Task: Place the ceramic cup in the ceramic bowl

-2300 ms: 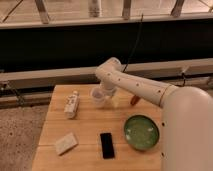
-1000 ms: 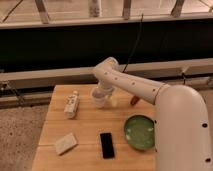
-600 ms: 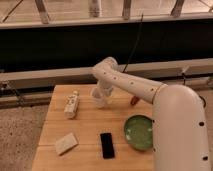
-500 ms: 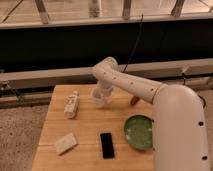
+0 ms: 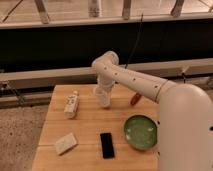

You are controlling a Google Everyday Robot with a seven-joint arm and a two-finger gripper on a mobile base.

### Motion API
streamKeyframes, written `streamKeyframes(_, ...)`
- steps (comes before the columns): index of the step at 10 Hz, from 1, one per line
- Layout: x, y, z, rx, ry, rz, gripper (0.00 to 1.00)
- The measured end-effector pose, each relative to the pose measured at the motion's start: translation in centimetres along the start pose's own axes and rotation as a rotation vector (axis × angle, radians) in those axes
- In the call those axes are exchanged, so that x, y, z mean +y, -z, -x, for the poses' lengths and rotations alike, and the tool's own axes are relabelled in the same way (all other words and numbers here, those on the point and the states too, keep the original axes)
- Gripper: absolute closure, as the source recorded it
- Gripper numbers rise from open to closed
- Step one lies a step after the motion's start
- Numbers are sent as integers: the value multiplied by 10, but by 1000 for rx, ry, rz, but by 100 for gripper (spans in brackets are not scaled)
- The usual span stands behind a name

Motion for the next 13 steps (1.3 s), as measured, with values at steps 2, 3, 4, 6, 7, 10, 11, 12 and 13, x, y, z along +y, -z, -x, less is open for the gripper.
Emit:
streamKeyframes(2, 11, 12, -6, -4, -5, -9, 100)
streamKeyframes(3, 22, 19, -10, -8, -12, -11, 100)
streamKeyframes(4, 28, 29, -11, -11, -15, -14, 100)
streamKeyframes(6, 35, 49, -10, -19, -18, -18, 100)
streamKeyframes(7, 41, 53, -9, -25, -21, -17, 100)
streamKeyframes(10, 71, 64, -13, -41, -31, -16, 100)
streamKeyframes(11, 82, 67, -14, -49, -38, -18, 100)
streamKeyframes(12, 89, 76, -13, -60, -45, -23, 100)
streamKeyframes(13, 94, 85, -13, -77, -53, -25, 100)
